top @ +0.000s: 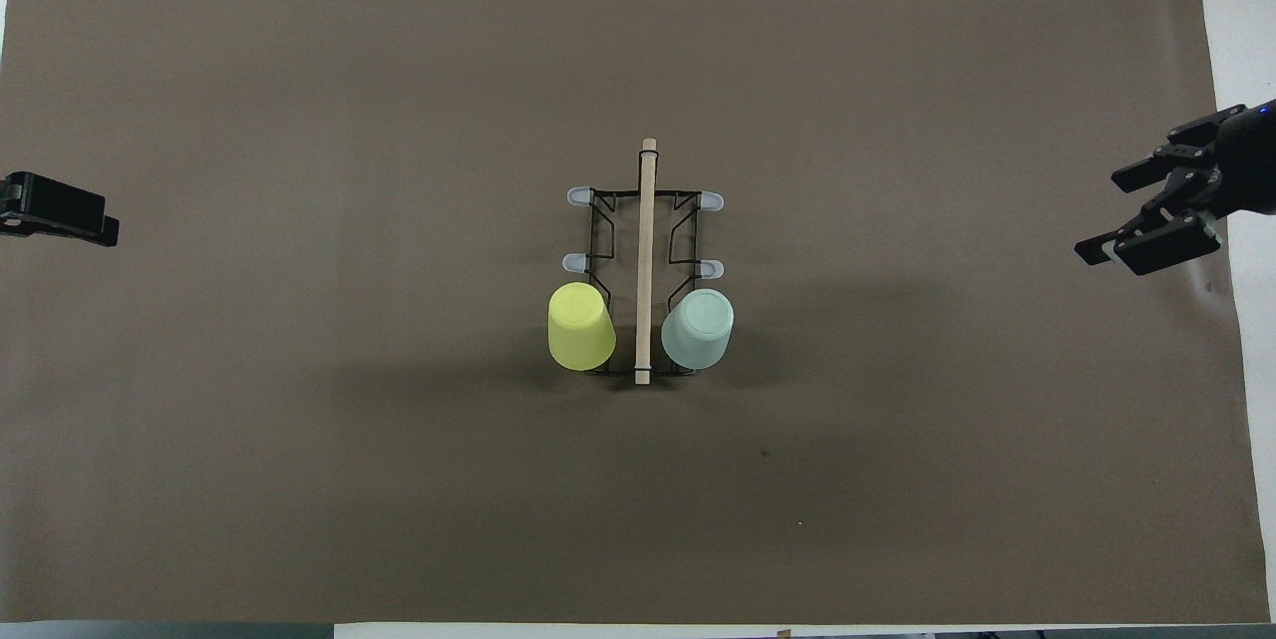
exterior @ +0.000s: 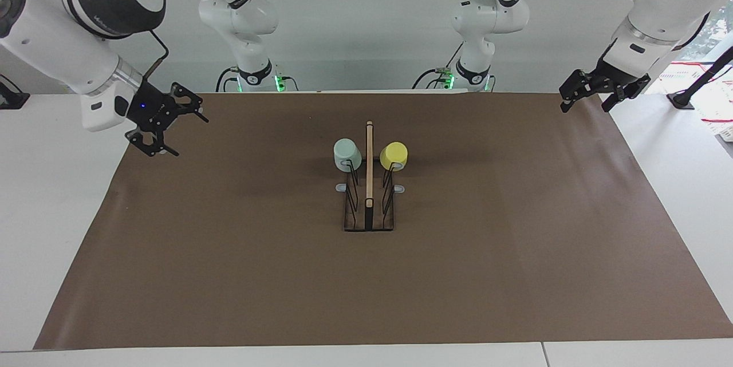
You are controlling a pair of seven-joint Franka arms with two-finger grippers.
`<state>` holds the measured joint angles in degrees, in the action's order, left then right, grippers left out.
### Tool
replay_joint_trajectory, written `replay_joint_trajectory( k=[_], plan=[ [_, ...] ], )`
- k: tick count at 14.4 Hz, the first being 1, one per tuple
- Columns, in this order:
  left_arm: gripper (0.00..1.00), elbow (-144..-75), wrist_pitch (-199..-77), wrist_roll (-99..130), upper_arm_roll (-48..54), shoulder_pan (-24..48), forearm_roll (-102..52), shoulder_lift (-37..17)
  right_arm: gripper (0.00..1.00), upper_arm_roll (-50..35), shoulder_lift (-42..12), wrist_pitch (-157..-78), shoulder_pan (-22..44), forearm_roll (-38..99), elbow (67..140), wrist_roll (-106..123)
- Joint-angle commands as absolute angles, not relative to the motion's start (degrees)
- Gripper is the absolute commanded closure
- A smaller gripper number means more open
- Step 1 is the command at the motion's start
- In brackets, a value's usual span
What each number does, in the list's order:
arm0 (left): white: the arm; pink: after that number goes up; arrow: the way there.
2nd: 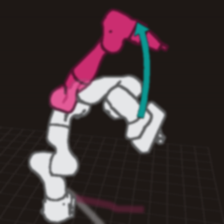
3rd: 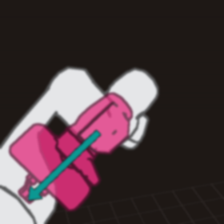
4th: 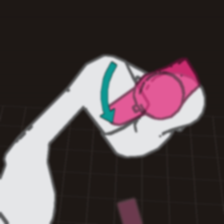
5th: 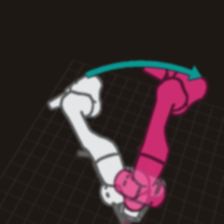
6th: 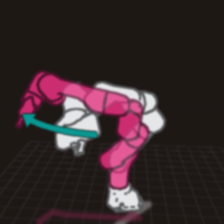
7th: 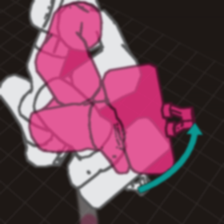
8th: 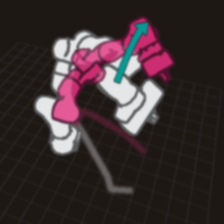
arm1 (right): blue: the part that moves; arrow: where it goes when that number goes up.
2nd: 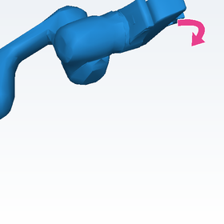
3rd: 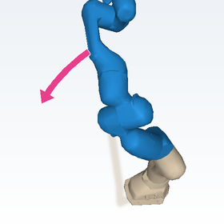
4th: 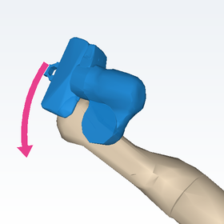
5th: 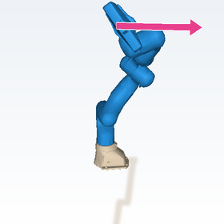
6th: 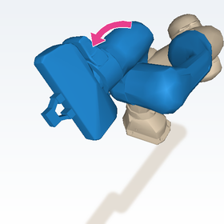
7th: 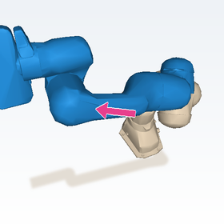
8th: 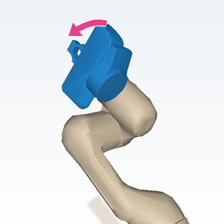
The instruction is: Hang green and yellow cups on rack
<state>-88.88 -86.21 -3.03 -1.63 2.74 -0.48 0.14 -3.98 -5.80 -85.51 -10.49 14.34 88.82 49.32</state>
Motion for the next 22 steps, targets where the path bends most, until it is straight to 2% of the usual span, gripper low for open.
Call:
replay_joint_trajectory(
  k=[1, 3, 5, 8, 14, 22],
  plan=[
    [0.0, -91.05, -86.31, -2.99, -1.76, 2.73, 0.62, 2.02, 0.0, -4.39, -4.85, -79.56, -8.53, 6.37, 84.55, 32.95],
    [0.0, -90.97, -86.66, -2.99, -1.76, 2.64, 0.62, 1.93, 0.0, -3.61, -1.24, -77.01, -3.11, 1.08, 86.47, 20.97],
    [0.0, -90.97, -86.48, -2.99, -1.76, 2.72, 0.62, 2.02, 0.0, 0.77, -0.35, -76.03, 2.43, -0.79, 87.8, 14.79],
    [0.0, -90.97, -86.48, -2.99, -1.76, 2.72, 0.62, 2.02, 0.0, 5.78, 1.75, -76.55, 6.76, -0.79, 91.13, 12.48],
    [0.0, -90.97, -86.48, -2.99, -1.76, 2.72, 0.62, 2.02, 0.0, 6.06, 0.1, -82.35, 4.75, -1.32, 90.09, 5.71],
    [0.0, -90.97, -86.48, -2.99, -1.76, 2.64, 0.62, 2.02, 0.0, 6.77, 0.35, -79.8, 1.76, -1.23, 89.82, 6.76]
  ],
)
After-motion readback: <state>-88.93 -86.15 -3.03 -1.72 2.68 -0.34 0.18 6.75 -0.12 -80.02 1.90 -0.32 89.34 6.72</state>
